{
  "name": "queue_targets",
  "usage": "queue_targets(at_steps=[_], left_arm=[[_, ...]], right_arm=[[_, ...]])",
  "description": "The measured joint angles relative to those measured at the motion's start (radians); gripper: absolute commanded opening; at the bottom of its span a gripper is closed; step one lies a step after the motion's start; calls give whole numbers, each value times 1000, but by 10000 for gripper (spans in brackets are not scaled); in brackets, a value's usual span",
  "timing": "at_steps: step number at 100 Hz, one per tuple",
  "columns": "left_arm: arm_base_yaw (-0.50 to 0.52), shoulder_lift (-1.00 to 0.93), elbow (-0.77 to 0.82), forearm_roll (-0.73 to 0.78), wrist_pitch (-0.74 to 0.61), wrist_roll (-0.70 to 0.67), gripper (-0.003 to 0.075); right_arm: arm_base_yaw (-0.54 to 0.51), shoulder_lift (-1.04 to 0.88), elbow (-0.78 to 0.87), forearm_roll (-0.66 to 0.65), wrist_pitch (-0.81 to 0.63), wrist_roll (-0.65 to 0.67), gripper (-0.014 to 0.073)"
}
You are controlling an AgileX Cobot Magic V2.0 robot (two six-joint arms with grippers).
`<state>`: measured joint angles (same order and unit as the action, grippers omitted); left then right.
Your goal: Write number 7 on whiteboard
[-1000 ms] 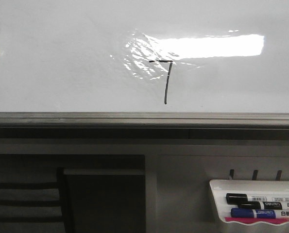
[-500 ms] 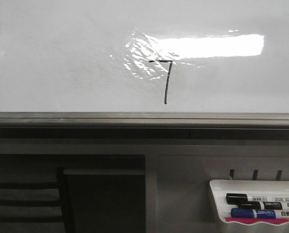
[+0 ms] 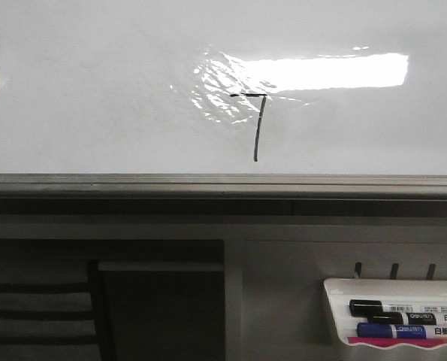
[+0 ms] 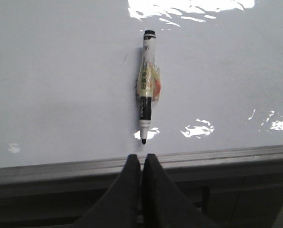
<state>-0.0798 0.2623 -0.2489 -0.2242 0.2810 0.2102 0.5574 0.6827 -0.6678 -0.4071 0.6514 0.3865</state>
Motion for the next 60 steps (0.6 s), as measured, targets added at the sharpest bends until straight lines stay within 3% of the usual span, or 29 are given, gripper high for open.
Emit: queue_targets(at_steps=[27, 46, 60], left_arm=[[11, -212, 242, -9, -161, -3, -20], [13, -266, 249, 106, -206, -152, -20], [23, -266, 249, 154, -204, -191, -20]], right_arm=[[0, 0, 0, 0, 2, 0, -71], [0, 0, 0, 0, 4, 0, -71], [0, 0, 0, 0, 6, 0, -71]])
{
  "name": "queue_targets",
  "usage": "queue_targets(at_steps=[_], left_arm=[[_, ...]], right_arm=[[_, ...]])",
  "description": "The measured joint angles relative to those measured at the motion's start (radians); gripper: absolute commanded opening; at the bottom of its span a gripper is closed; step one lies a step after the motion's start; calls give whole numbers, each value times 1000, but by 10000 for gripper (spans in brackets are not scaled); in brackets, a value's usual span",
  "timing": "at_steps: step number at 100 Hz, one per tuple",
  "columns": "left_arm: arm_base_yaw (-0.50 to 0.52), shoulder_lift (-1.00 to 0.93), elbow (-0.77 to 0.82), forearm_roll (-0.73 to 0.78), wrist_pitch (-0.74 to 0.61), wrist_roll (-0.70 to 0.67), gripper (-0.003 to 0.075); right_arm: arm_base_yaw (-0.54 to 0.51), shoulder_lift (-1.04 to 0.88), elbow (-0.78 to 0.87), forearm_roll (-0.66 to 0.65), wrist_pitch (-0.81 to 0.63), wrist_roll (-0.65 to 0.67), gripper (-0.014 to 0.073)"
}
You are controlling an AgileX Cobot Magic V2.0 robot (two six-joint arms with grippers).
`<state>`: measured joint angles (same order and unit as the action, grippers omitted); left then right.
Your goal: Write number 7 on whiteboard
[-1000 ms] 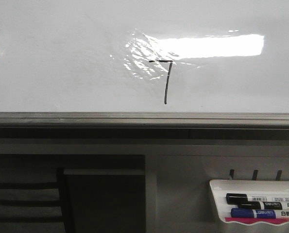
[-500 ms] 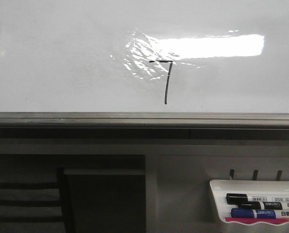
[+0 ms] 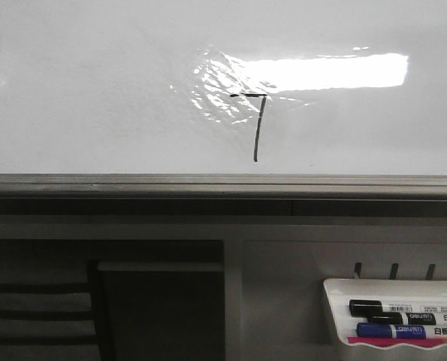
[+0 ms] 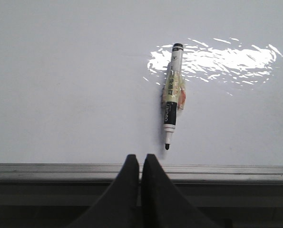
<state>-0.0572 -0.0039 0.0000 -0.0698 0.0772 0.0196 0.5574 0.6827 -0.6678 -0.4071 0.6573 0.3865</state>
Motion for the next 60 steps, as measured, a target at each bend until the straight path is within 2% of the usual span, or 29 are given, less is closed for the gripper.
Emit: queue_targets(at_steps=[60], left_arm=[[7, 0, 0, 8, 2, -10, -20]], right_arm=[[0, 0, 0, 0, 4, 1, -71]])
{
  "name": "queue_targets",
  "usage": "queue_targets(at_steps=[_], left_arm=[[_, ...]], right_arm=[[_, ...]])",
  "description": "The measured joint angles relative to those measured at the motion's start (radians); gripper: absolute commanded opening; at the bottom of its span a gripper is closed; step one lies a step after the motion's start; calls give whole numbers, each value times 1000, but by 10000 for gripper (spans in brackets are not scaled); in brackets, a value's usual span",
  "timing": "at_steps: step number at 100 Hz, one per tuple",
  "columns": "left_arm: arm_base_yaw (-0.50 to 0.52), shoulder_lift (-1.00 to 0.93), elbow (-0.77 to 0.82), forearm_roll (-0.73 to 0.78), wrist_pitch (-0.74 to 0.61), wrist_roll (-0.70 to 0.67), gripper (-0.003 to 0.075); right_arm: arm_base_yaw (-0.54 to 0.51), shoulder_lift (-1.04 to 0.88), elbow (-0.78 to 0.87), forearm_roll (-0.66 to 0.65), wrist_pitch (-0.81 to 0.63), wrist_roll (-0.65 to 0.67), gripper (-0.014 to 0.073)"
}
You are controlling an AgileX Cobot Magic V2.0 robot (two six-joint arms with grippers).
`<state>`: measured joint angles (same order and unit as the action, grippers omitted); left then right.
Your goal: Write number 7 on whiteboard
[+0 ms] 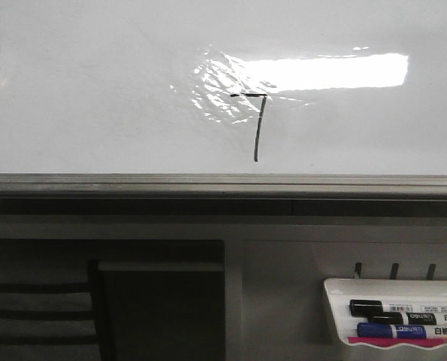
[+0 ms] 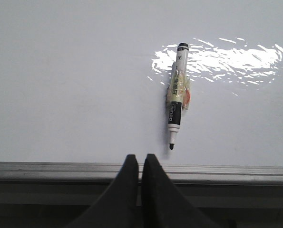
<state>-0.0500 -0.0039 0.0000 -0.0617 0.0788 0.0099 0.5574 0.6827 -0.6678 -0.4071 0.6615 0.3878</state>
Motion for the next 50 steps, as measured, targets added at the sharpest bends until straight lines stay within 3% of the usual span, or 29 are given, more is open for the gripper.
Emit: queue_targets(at_steps=[28, 37, 50], left_arm=[[0, 0, 0, 0, 0, 0, -20], [0, 0, 0, 0, 0, 0, -20], [0, 0, 0, 0, 0, 0, -20]], right_arm=[[-21, -40, 31, 0, -14, 0, -71], [-108, -105, 94, 10, -94, 0, -71], [-292, -228, 249, 46, -319, 5, -71]])
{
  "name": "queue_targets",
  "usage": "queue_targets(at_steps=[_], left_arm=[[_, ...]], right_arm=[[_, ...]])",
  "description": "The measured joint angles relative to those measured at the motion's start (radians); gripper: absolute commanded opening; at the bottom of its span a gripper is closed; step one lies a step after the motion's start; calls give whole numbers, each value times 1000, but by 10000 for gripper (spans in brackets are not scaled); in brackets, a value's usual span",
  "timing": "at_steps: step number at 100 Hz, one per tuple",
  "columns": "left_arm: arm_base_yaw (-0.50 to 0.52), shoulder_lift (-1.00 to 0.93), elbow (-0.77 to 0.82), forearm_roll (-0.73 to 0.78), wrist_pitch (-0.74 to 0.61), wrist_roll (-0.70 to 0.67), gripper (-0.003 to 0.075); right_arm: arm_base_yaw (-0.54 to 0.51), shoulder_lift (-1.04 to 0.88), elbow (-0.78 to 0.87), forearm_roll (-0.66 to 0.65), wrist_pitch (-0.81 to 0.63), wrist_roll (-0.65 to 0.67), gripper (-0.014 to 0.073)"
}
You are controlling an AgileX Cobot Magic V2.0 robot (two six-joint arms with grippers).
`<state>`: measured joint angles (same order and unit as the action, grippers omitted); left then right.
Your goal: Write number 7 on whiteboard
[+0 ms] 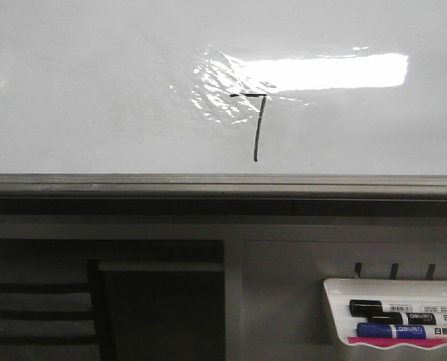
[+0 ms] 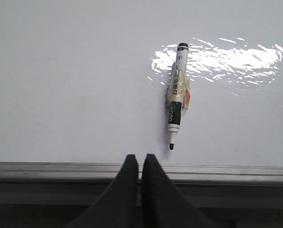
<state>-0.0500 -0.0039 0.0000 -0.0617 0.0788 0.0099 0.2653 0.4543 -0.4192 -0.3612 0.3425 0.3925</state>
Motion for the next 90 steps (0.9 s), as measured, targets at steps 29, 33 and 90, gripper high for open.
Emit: queue_targets(at_steps=[29, 33, 90], left_arm=[[0, 0, 0, 0, 0, 0, -20], [0, 0, 0, 0, 0, 0, -20], [0, 0, 0, 0, 2, 0, -20]], right_arm=[[-239, -312, 330, 38, -308, 1, -71], [-257, -344, 365, 46, -335, 1, -71], [-276, -466, 429, 95, -362, -15, -71]])
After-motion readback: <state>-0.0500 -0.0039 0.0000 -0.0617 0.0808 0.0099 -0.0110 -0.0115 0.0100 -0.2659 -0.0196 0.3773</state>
